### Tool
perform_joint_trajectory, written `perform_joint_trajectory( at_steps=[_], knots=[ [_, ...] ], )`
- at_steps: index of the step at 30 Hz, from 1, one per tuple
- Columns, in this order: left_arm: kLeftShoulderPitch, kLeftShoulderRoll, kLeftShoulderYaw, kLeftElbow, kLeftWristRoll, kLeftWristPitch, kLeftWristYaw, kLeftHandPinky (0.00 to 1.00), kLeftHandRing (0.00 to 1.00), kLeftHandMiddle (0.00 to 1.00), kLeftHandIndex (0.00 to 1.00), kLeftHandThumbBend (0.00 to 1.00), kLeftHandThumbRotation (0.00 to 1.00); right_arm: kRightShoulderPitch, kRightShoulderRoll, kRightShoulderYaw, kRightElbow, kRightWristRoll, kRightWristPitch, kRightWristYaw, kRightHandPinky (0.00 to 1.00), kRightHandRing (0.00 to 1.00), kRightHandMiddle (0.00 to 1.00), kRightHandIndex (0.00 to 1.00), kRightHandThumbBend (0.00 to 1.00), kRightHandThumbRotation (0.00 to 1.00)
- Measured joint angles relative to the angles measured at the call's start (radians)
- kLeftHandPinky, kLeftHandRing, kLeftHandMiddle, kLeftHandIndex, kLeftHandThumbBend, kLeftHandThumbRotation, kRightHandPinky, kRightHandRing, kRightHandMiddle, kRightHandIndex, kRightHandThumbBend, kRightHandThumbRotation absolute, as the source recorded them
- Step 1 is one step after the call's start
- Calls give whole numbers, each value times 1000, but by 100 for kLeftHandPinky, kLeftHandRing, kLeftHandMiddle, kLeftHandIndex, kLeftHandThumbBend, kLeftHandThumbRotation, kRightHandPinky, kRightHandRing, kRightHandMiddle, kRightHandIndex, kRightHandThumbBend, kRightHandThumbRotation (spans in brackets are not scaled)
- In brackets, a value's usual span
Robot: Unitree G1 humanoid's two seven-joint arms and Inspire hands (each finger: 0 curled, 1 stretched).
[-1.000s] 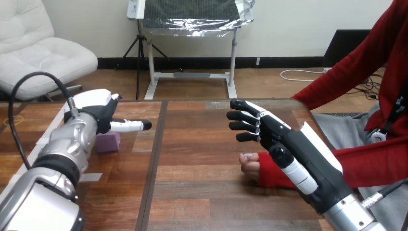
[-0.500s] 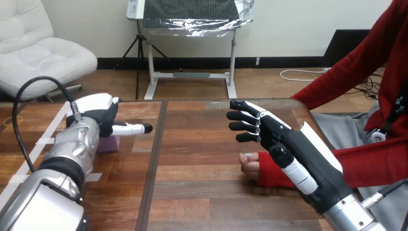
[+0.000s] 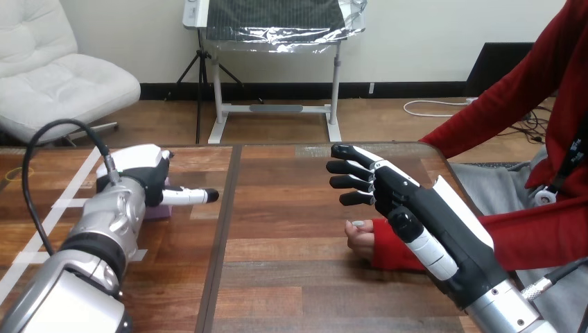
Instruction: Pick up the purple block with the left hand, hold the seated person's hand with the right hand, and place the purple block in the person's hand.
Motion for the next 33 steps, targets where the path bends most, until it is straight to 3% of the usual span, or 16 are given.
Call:
perform_joint_trajectory(
  at_steps=[33],
  knots=[
    [6, -3, -17, 8, 9, 44, -26, 95, 98, 100, 98, 71, 82, 0, 0, 0, 0, 0, 0, 0, 79, 84, 87, 90, 100, 100]
  ],
)
